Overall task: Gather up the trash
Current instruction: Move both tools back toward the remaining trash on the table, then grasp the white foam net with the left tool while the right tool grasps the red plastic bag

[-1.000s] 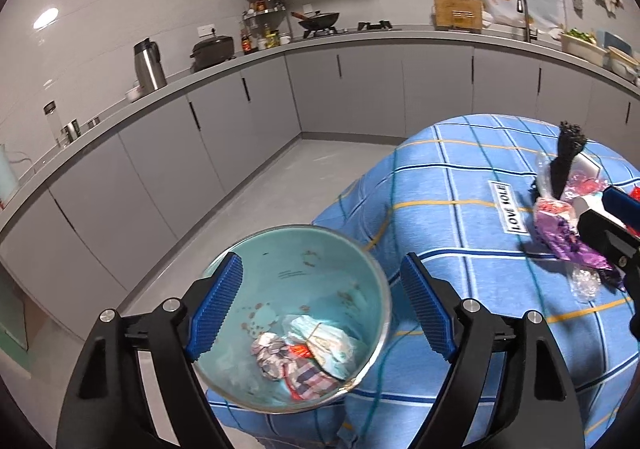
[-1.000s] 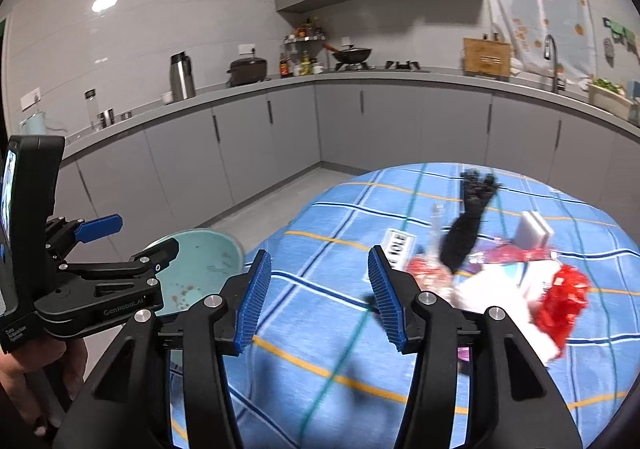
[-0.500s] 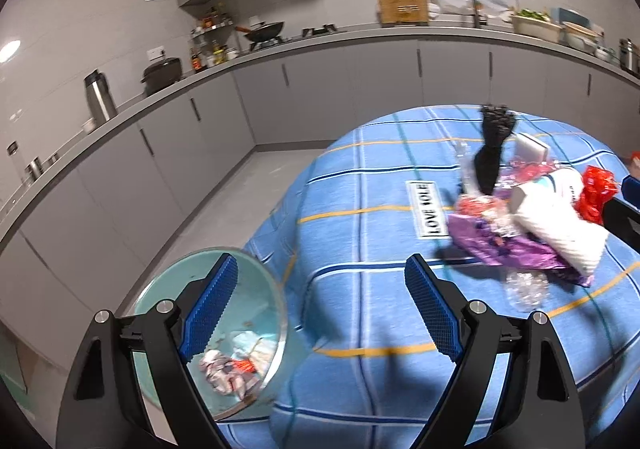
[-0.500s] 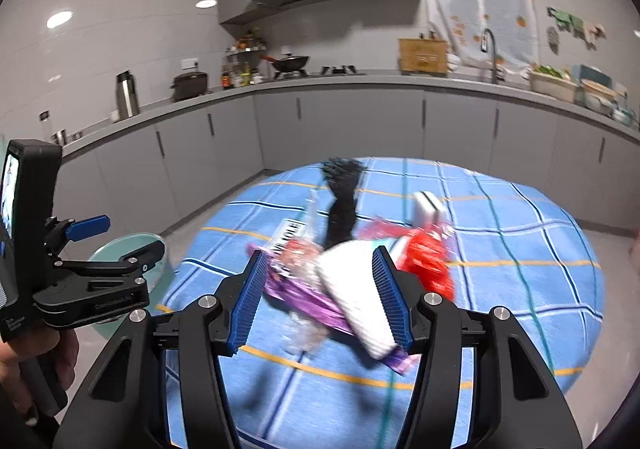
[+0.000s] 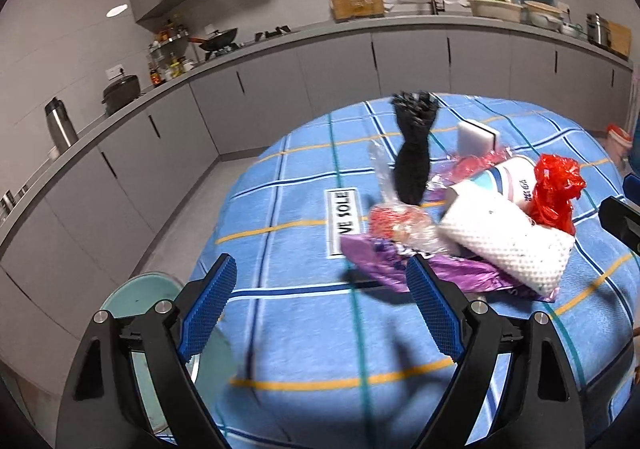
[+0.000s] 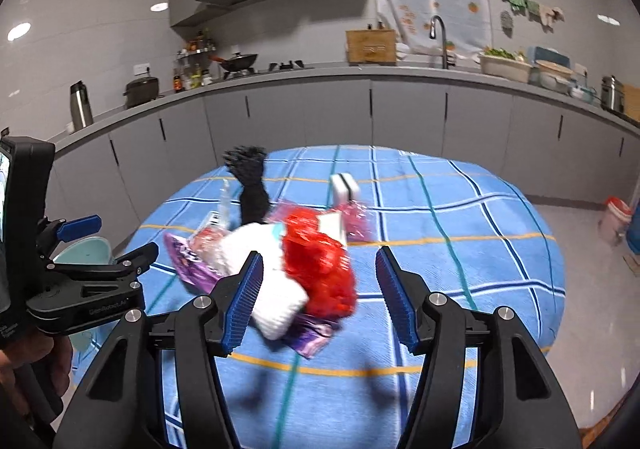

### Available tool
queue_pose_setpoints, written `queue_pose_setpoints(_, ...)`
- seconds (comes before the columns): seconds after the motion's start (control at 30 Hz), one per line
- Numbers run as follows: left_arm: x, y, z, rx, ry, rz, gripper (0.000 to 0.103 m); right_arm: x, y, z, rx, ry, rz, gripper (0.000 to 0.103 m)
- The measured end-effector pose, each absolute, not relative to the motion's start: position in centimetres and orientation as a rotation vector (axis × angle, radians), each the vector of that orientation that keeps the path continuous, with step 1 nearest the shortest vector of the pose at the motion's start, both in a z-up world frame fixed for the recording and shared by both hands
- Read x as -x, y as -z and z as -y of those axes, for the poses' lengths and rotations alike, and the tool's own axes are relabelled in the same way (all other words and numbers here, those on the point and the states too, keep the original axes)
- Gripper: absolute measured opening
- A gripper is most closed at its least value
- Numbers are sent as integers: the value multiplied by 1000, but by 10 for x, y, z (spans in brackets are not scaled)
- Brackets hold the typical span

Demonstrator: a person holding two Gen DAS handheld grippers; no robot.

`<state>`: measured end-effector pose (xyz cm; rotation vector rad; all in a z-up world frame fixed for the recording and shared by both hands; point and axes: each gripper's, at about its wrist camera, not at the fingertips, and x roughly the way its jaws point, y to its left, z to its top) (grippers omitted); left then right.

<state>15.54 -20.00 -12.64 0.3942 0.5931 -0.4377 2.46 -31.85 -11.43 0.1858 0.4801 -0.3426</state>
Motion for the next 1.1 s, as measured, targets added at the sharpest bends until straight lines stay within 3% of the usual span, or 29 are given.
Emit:
queue_pose_setpoints(0.4, -160, 137, 218, -413, 420, -608, 90, -63, 129, 337, -230, 315, -510, 60)
queue_pose_setpoints(0.43, -160, 137, 219, -415, 421, -606, 90, -67, 130, 339, -232, 316, -521, 57)
queue_pose_setpoints(0.5, -159, 137, 220, -417, 425, -607, 90, -72, 133, 342, -245, 294, -547, 30)
queue_pose_setpoints(0.6, -158, 137, 221, -410, 431, -607, 90, -67, 134, 343, -246, 284, -547, 17)
queue_pose_setpoints(1.1, -133, 126, 276, -403, 563, -600, 90, -11, 113, 357, -232, 430, -439, 15)
